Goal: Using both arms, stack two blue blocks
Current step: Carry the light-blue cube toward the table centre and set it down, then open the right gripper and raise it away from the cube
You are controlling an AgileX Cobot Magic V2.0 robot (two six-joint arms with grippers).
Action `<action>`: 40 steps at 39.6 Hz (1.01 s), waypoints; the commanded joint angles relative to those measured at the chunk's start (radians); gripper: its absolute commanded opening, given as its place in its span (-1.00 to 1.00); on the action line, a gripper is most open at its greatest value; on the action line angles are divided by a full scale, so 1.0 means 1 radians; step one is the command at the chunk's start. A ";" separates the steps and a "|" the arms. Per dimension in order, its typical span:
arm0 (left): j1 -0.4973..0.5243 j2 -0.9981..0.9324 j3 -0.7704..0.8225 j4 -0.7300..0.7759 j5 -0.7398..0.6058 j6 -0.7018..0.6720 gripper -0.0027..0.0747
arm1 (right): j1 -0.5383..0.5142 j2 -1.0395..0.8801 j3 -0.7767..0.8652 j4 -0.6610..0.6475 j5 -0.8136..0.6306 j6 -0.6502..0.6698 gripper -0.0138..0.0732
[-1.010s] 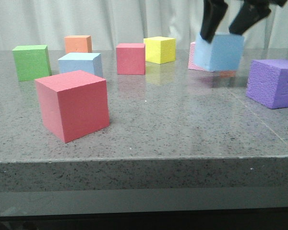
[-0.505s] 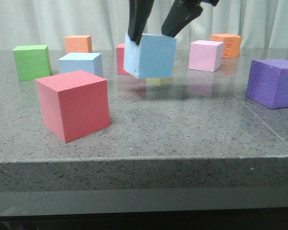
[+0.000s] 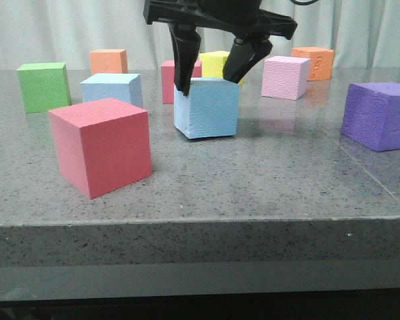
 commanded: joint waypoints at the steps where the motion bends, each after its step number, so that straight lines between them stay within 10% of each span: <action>1: -0.003 0.007 -0.036 0.003 -0.078 -0.008 0.39 | 0.000 -0.051 -0.034 -0.013 -0.045 0.002 0.67; 17: -0.003 0.007 -0.036 0.003 -0.078 -0.008 0.39 | 0.000 -0.110 -0.175 -0.010 -0.006 0.002 0.63; 27: -0.003 0.007 -0.036 0.003 -0.078 -0.008 0.39 | -0.004 -0.115 -0.192 0.043 0.002 0.002 -0.57; 40: -0.003 0.007 -0.036 0.003 -0.078 -0.008 0.39 | -0.211 -0.234 -0.154 0.042 0.125 -0.074 -0.83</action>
